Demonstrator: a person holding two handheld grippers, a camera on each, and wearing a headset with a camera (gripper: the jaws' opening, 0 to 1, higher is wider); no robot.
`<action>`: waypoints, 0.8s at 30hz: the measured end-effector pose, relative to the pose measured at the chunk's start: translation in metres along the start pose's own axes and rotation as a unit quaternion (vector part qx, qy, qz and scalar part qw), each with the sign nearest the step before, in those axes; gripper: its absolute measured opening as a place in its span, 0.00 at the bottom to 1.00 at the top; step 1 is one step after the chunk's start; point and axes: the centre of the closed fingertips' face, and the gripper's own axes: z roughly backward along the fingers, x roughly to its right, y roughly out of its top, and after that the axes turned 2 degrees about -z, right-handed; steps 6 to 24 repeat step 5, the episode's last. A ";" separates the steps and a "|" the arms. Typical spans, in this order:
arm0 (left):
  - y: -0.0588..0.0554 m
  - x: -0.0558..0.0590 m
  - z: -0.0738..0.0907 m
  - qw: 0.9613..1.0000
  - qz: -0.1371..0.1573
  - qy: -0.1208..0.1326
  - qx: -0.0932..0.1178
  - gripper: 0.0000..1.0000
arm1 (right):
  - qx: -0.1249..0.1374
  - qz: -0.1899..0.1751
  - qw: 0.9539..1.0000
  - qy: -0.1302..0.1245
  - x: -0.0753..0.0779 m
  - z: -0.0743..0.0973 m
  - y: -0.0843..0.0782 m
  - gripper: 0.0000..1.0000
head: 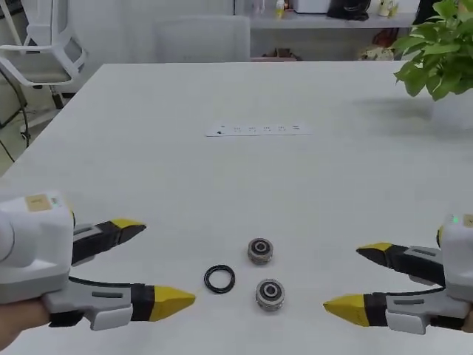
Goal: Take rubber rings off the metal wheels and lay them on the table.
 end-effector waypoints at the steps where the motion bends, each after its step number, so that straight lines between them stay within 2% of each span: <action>1: 0.000 0.000 0.000 1.000 0.001 0.001 0.000 0.85 | 0.000 0.000 1.000 0.000 -0.001 0.000 0.000 0.75; 24: -0.002 0.000 0.002 1.000 0.002 0.003 0.000 0.86 | -0.003 0.002 1.000 0.001 -0.003 0.001 -0.002 0.76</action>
